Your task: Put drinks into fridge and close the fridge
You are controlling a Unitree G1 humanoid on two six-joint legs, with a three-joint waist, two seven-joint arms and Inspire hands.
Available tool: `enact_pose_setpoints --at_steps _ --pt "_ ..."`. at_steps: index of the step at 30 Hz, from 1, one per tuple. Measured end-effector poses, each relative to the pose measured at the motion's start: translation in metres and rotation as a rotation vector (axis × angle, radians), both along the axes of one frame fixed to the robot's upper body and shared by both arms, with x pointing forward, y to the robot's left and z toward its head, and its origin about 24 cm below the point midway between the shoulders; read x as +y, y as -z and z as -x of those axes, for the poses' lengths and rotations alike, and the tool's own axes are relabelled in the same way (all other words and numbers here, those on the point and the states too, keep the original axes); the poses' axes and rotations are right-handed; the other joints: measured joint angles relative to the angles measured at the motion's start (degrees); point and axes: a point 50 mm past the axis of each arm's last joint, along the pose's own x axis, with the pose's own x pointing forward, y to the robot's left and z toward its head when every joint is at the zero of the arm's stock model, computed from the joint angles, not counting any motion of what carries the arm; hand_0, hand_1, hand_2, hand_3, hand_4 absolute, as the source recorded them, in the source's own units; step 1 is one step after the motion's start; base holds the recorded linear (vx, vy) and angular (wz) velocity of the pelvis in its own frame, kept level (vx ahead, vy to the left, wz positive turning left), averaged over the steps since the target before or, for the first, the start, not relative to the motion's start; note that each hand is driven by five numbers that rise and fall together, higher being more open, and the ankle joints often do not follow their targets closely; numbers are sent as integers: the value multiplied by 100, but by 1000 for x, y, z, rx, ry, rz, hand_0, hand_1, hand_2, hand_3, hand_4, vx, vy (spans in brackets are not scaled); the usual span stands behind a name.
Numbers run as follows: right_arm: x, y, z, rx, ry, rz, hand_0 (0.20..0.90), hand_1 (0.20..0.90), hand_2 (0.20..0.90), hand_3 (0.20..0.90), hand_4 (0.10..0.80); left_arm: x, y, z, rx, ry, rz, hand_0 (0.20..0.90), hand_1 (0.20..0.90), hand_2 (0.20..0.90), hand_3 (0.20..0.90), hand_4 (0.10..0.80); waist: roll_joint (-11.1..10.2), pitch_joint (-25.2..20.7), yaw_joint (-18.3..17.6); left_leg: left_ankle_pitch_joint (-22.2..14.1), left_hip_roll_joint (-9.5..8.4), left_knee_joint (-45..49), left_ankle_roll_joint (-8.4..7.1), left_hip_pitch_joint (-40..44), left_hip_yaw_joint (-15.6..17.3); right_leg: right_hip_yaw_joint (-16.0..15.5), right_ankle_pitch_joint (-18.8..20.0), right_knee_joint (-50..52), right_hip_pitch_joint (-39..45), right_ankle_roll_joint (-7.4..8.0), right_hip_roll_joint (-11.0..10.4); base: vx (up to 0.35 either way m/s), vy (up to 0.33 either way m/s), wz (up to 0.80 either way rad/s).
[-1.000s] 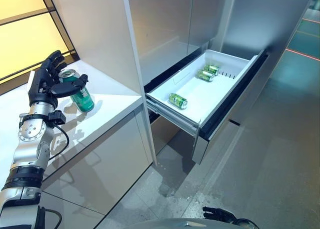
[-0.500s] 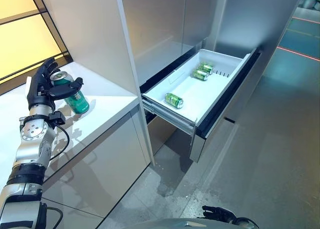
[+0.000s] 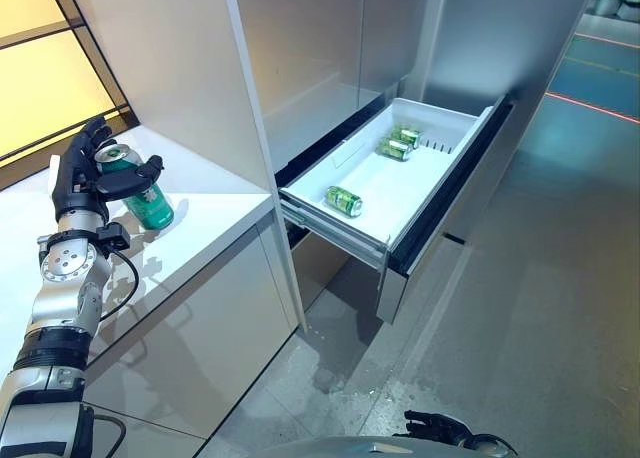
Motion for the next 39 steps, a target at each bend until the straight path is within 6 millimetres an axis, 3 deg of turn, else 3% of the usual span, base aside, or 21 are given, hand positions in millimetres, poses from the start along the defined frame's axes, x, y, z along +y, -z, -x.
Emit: enact_pose_setpoints --at_steps 19,20,21,22,23,39 --pt "0 0 0 -1 1 0 900 900 900 900 800 2 6 -1 36 -12 -10 900 900 900 900 800 -2 -4 -10 -2 -2 2 4 4 33 34 2 4 -10 1 1 0 0 0" --pt "0 0 0 -1 1 0 900 900 900 900 800 2 6 -1 37 -11 -10 822 822 822 809 709 -2 -4 -10 -2 -2 2 4 4 33 35 2 3 -10 1 1 0 0 0" --pt "0 0 0 -1 1 0 900 900 900 900 800 2 6 -1 37 -11 -11 542 542 542 483 383 -2 -4 -10 -2 -2 3 4 4 33 35 2 4 -10 1 1 0 0 0" --pt "0 0 0 -1 1 0 900 900 900 900 800 1 6 -1 39 -9 -11 349 349 349 258 158 -2 -5 -10 -2 -2 3 4 4 33 35 2 4 -10 1 1 0 0 0" --pt "0 0 0 -1 1 0 900 900 900 900 800 1 6 -2 41 -7 -12 300 300 300 200 100 -1 -5 -9 -2 -2 3 4 4 34 35 2 4 -10 1 1 0 0 0" --pt "0 0 -1 -14 5 0 900 900 900 900 800 -7 6 -5 41 81 -20 300 300 300 200 100 -3 -11 -4 -3 -1 2 4 6 35 36 2 6 -10 1 0 0 0 0"
